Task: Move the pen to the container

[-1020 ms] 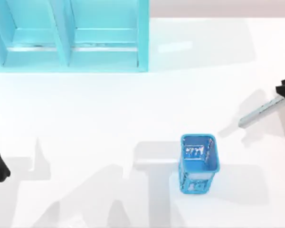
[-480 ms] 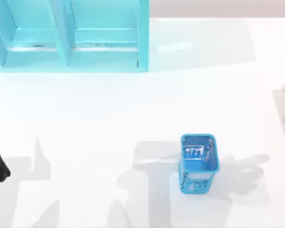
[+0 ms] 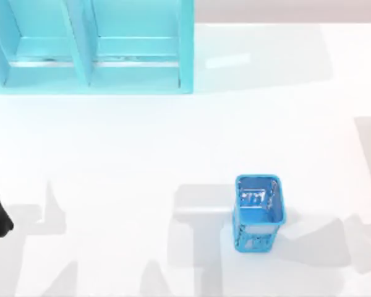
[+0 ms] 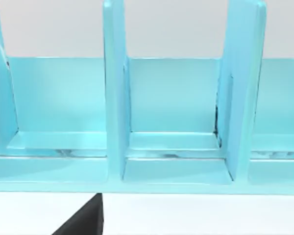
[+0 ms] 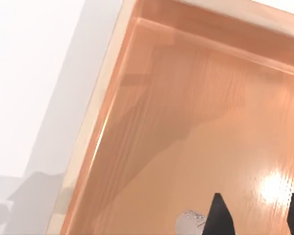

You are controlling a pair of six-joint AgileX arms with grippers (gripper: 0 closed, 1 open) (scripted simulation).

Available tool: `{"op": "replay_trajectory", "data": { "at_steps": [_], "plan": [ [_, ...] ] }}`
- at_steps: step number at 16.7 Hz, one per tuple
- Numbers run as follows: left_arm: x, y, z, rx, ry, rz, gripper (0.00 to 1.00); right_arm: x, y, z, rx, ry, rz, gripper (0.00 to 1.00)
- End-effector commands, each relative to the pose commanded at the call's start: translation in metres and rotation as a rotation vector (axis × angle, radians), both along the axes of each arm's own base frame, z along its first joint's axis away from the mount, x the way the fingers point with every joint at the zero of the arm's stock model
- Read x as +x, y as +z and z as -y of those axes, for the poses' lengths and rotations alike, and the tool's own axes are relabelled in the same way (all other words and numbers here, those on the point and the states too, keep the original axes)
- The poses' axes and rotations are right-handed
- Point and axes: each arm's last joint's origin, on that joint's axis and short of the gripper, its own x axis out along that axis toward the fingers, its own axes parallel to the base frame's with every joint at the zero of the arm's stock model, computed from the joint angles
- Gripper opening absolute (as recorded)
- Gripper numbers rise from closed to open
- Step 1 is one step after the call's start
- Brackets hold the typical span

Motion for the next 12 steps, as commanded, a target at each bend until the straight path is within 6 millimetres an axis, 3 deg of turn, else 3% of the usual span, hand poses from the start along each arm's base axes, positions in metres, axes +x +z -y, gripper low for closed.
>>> {"op": "replay_trajectory", "data": {
  "at_steps": [3,9,12],
  "plan": [
    [0.0,0.0,0.0,0.0,0.0,0.0,1.0,0.002,-0.004,-0.003,0.004,0.005,0.001,0.0],
    [0.0,0.0,0.0,0.0,0.0,0.0,1.0,0.013,-0.05,-0.002,-0.006,-0.003,0.015,0.0],
    [0.0,0.0,0.0,0.0,0.0,0.0,1.0,0.016,-0.063,-0.003,0.0,0.0,0.0,0.0]
  ]
}}
